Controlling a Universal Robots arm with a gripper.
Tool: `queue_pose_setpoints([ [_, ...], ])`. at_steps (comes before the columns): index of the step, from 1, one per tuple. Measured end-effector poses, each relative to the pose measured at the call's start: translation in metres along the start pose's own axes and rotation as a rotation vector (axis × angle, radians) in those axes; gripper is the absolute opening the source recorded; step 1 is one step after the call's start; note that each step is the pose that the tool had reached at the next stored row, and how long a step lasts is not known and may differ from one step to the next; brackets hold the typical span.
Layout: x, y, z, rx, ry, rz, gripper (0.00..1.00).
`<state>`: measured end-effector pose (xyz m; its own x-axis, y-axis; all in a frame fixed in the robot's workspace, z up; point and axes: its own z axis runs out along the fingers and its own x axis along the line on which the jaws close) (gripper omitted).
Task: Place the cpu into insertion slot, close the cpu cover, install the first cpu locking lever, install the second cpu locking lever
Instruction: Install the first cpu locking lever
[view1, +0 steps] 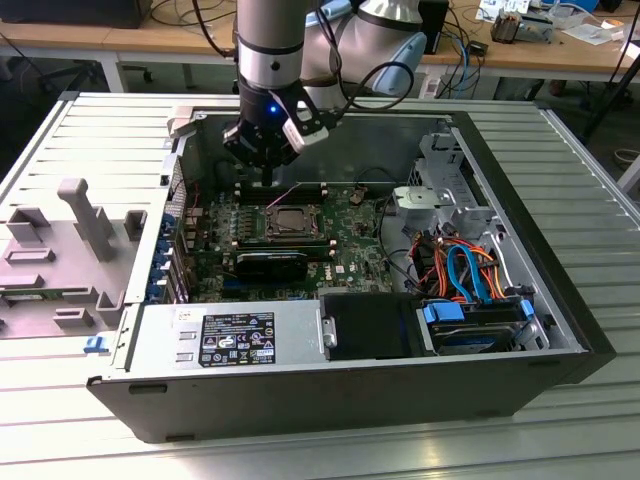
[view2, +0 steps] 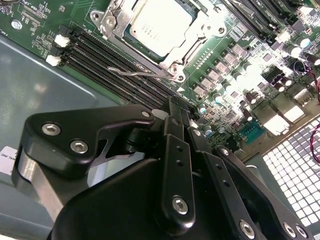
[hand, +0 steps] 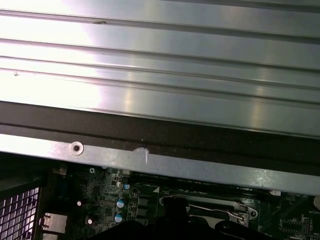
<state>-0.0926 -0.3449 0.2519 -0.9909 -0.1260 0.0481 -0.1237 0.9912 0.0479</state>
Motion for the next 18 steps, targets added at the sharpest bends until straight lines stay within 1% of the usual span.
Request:
queue_pose_setpoints([
  [18,-0.0002,-0.0002,0.0040,0.0000,0.0000,0.000,0.11],
])
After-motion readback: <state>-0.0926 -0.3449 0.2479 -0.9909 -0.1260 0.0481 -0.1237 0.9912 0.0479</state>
